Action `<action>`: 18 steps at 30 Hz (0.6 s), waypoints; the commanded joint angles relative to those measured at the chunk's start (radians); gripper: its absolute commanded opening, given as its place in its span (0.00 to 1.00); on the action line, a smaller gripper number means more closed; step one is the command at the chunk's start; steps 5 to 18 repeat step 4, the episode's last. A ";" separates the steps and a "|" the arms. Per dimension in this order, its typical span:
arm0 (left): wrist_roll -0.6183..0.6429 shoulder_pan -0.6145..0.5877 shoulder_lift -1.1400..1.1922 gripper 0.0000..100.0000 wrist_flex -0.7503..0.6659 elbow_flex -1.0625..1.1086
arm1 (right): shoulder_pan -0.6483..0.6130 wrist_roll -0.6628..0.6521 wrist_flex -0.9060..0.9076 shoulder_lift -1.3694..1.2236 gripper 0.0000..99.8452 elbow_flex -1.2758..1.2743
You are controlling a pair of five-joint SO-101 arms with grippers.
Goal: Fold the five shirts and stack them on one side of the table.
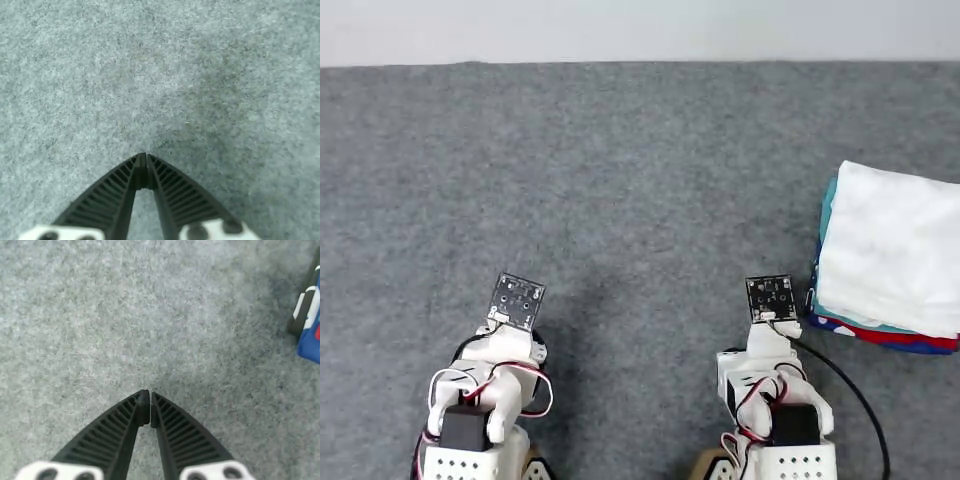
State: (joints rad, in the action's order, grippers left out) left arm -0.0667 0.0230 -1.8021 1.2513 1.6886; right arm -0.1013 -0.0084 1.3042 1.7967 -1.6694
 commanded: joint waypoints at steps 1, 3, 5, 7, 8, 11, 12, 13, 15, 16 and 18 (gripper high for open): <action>0.005 0.005 -0.008 0.01 0.005 -0.005 | -0.004 -0.011 0.002 0.013 0.01 -0.014; 0.005 0.005 -0.008 0.01 0.005 -0.005 | -0.004 -0.011 0.002 0.013 0.01 -0.014; 0.005 0.005 -0.008 0.01 0.005 -0.005 | -0.004 -0.011 0.002 0.013 0.01 -0.014; 0.005 0.005 -0.008 0.01 0.005 -0.005 | -0.004 -0.011 0.002 0.013 0.01 -0.014; 0.005 0.005 -0.008 0.01 0.005 -0.005 | -0.004 -0.011 0.002 0.013 0.01 -0.014; 0.005 0.005 -0.008 0.01 0.005 -0.005 | -0.004 -0.011 0.002 0.013 0.01 -0.014; 0.005 0.005 -0.008 0.01 0.005 -0.005 | -0.004 -0.011 0.002 0.013 0.01 -0.014; 0.005 0.005 -0.008 0.01 0.005 -0.005 | -0.004 -0.011 0.002 0.013 0.01 -0.014; 0.005 0.005 -0.008 0.01 0.005 -0.005 | -0.004 -0.011 0.002 0.013 0.01 -0.014; 0.005 0.005 -0.008 0.01 0.005 -0.005 | -0.004 -0.011 0.002 0.013 0.01 -0.014; 0.005 0.005 -0.008 0.01 0.005 -0.005 | -0.004 -0.011 0.002 0.013 0.01 -0.014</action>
